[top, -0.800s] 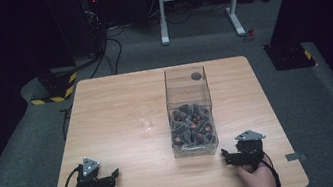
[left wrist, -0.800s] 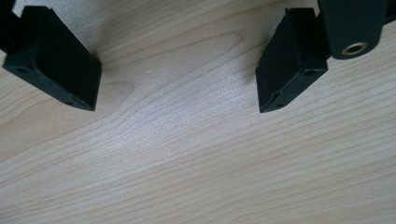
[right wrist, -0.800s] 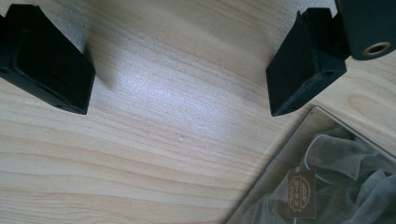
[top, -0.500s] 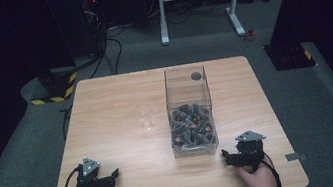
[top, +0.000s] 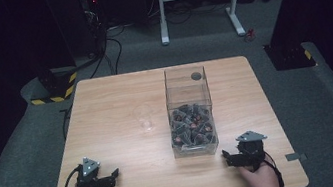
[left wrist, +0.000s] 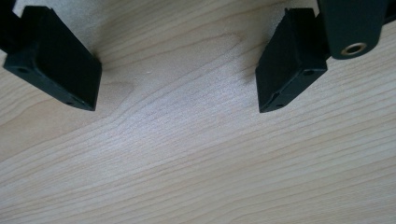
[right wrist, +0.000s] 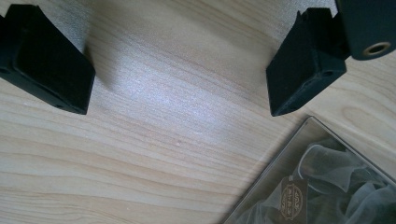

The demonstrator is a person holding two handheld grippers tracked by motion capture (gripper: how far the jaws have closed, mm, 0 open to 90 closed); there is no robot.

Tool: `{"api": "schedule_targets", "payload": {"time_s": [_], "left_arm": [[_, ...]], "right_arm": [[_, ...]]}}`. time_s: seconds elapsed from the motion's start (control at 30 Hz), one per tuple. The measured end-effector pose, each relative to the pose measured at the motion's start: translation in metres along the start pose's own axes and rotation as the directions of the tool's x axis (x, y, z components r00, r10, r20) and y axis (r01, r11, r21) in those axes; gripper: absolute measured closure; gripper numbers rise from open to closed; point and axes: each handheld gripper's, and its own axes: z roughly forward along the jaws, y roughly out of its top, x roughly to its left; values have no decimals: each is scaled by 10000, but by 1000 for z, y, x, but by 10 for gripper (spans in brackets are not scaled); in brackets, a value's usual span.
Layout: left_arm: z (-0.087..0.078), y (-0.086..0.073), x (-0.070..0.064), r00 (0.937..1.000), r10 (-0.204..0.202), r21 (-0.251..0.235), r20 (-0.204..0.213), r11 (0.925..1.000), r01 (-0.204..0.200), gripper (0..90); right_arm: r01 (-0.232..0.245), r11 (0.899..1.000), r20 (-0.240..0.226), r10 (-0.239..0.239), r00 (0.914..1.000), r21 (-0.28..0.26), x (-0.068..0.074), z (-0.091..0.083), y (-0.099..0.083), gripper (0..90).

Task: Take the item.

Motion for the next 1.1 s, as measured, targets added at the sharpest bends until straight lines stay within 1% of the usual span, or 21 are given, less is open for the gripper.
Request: {"api": "schedule_targets", "payload": {"time_s": [0.1, 0.13, 0.17, 0.27, 0.43, 0.5, 0.53, 0.63, 0.67, 0.7, 0.8, 0.83, 0.87, 0.9, 0.93, 1.03, 1.07, 1.1], "left_arm": [[0, 0, 0, 10000, 27, -11, -64, 10000, -27, 167], [-1, 0, 1, 9999, -70, -74, -124, 9999, 69, 182], [-1, 0, 1, 9999, -82, -88, -139, 9999, 80, 194], [-1, -1, 0, 9999, -50, -78, -146, 10000, 49, 205], [-3, 0, 1, 10000, 67, 36, 27, 10000, -67, 209], [-4, 0, 1, 10000, 73, 34, 54, 10000, -73, 219], [-5, -1, 2, 9998, 76, 57, 163, 10000, -77, 225], [-5, -1, 3, 9998, 97, 14, 200, 10000, -97, 229], [-7, 0, 3, 9998, 1, -144, 218, 9999, 3, 222], [-7, 0, 4, 9996, 28, -213, 277, 9998, -22, 221], [-8, 2, 2, 9992, 185, -327, 362, 9993, -174, 221], [-8, 2, 2, 9992, 185, -327, 362, 9993, -174, 222], [-9, 4, 3, 9983, 167, -370, 560, 9992, -146, 222], [-9, 4, 2, 9980, 121, -393, 622, 9992, -97, 222], [-10, 5, 2, 9978, 62, -427, 667, 9991, -33, 222], [-13, 7, 2, 9975, 73, -558, 705, 9984, -33, 230], [-14, 10, 2, 9968, 23, -843, 796, 9964, 44, 233], [-15, 11, 1, 9965, 14, -956, 840, 9954, 67, 233]], "right_arm": [[74, 10000, 9, -74, 10000, -18, 0, 0, 0, 78], [70, 10000, 13, -70, 10000, -19, 0, 0, -1, 78], [71, 10000, 16, -71, 10000, -22, 0, 0, -1, 78], [66, 10000, 13, -66, 10000, -21, 0, 0, -1, 78], [72, 10000, 15, -72, 10000, -23, 0, 0, -1, 77], [43, 10000, 14, -43, 10000, -16, 0, 0, -1, 78], [71, 10000, 14, -71, 10000, -23, 0, 0, -1, 78], [64, 10000, 8, -64, 10000, -21, 0, 0, 0, 77], [47, 10000, 4, -47, 10000, -14, 0, 0, 0, 77], [68, 10000, 1, -68, 10000, -16, 0, 0, 0, 76], [68, 10000, 1, -68, 10000, -18, 0, 0, 0, 76], [68, 10000, 1, -68, 10000, -18, 0, 0, 0, 76], [69, 10000, 1, -69, 10000, -18, 0, 0, 0, 76], [81, 10000, 10, -81, 10000, -28, 0, 0, 0, 77], [69, 10000, 2, -69, 10000, -20, 0, 0, 0, 77], [64, 10000, 2, -64, 10000, -20, 0, 0, 0, 77], [44, 10000, 5, -44, 10000, -15, 0, 0, 0, 77], [42, 10000, 5, -42, 10000, -14, 0, 0, -1, 77]]}}
